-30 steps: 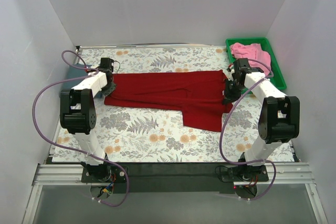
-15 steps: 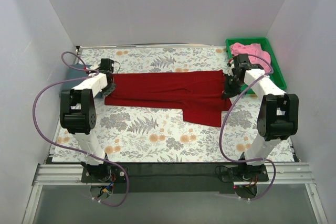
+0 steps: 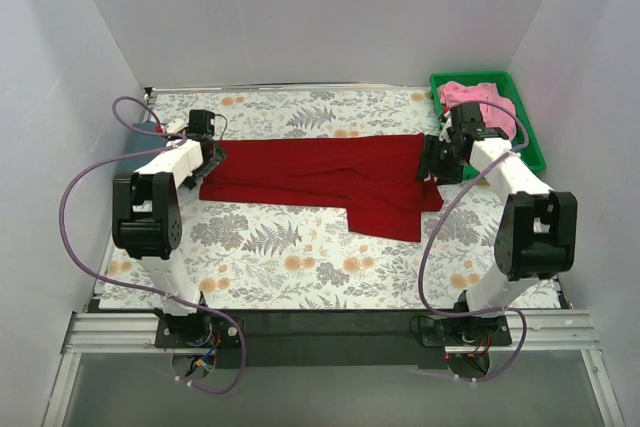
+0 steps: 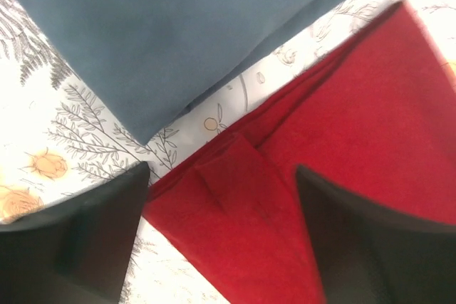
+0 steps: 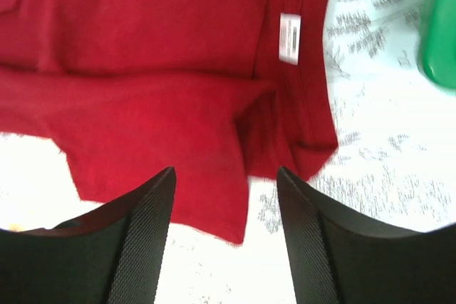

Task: Fold and stack the t-shirts
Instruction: Fold the tshirt

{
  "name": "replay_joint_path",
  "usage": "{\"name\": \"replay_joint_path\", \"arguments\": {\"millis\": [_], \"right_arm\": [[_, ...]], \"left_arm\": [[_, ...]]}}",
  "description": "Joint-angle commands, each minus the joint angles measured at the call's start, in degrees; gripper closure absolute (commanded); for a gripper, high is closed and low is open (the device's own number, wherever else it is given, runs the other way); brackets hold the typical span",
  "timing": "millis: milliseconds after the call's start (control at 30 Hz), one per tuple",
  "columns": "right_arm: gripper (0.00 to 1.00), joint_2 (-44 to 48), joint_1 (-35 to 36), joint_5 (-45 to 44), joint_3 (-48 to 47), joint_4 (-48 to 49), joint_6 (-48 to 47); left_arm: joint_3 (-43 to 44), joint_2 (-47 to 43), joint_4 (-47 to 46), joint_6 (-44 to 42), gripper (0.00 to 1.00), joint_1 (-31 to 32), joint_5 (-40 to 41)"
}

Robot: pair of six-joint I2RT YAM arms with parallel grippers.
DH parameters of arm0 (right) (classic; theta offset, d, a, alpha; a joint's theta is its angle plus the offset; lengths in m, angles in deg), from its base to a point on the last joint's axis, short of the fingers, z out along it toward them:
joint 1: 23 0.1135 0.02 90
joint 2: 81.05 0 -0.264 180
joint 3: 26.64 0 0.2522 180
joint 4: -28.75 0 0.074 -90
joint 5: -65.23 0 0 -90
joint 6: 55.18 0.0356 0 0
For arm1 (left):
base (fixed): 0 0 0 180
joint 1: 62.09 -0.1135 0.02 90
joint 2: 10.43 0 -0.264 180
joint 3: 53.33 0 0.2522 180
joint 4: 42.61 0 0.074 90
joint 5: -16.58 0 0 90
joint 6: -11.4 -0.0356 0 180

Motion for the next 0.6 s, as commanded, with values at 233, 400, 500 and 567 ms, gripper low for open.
{"name": "replay_joint_path", "arguments": {"millis": [233, 400, 500, 567], "right_arm": [[0.44, 19.5, 2.9, 4.8, 19.8, 4.9, 1.8], [0.46, 23.7, 5.7, 4.7, 30.4, 10.2, 5.1], [0.46, 23.9, 6.5, 3.1, 33.3, 12.6, 6.4], [0.46, 23.5, 6.8, 1.8, 34.1, 13.6, 7.0]], "left_arm": [[-6.6, -19.7, -1.2, -5.4, 0.02, 6.1, -1.3], [-15.4, -28.2, -1.4, -8.6, 0.02, 13.2, -8.0], [-20.8, -33.1, -2.0, -8.9, 0.02, 14.7, -14.9], [-25.0, -36.2, -3.1, -9.1, 0.02, 15.3, -17.0]]}}
